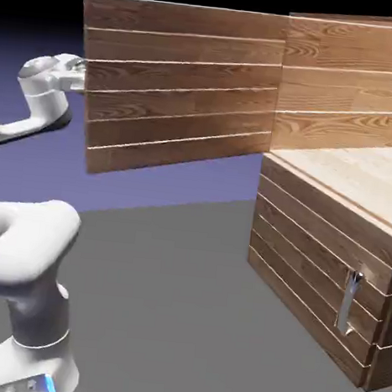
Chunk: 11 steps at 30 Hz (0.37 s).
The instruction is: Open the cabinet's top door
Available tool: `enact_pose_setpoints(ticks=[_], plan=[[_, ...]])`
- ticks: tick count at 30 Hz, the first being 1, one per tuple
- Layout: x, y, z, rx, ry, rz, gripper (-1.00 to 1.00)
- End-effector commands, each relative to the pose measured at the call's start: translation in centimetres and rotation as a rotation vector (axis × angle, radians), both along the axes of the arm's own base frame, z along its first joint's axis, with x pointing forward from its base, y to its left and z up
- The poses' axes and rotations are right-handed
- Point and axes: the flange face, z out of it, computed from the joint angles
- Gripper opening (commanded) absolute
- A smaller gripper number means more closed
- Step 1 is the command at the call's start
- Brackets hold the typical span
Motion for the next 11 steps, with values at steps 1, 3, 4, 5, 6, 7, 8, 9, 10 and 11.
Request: enact_pose_setpoints(ticks=[1, 3, 4, 5, 6, 7, 8, 9, 10, 11], plan=[[0.1, 0.8, 0.0, 0.0, 0.001, -0.015, -1.0], [0.3, 2.4, 0.0, 0.0, 0.001, -0.045, -1.0], [0.4, 3.1, 0.0, 0.0, 0.001, -0.06, -1.0], [0.5, 3.9, 0.0, 0.0, 0.001, -0.075, -1.0], [0.6, 4.6, 0.0, 0.0, 0.001, -0.089, -1.0], [0.7, 5.3, 0.0, 0.0, 0.001, -0.103, -1.0], [0.9, 6.0, 0.0, 0.0, 0.001, -0.116, -1.0], [1.0, 6.7, 0.0, 0.0, 0.001, -0.129, -1.0], [1.1, 7.3, 0.0, 0.0, 0.001, -0.142, -1.0], [1.3, 7.9, 0.0, 0.0, 0.0, -0.154, -1.0]])
